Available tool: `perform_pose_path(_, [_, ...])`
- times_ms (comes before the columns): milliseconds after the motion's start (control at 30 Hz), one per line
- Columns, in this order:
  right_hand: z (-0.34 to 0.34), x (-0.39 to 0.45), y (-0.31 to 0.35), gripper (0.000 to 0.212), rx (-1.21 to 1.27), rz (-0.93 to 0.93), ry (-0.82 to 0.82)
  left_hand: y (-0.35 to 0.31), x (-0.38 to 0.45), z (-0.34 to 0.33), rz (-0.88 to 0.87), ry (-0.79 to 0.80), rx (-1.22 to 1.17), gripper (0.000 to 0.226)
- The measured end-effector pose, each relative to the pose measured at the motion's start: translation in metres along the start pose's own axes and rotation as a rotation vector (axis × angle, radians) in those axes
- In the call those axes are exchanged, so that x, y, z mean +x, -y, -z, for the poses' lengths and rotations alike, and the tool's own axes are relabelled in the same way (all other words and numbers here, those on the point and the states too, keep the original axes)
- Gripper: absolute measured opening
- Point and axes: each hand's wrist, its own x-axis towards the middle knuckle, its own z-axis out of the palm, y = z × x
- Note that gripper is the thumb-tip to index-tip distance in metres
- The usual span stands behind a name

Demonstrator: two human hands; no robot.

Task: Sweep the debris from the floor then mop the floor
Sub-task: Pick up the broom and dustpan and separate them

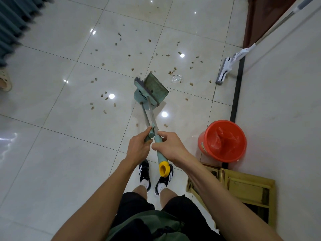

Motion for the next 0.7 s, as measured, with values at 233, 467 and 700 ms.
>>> perform_pose_path(233, [-0.006, -0.004, -0.005, 0.044, 0.061, 0.066, -0.026, -0.005, -0.001, -0.004, 0.049, -0.05, -0.099, 0.053])
perform_pose_path(467, [-0.005, -0.003, -0.004, 0.042, 0.106, 0.111, -0.053, -0.009, 0.006, -0.001, 0.061, -0.072, -0.095, 0.052])
perform_pose_path(700, [0.042, 0.005, 0.007, 0.051, 0.067, 0.11, -0.087, 0.003, 0.006, 0.015, 0.089, -0.149, -0.056, 0.056])
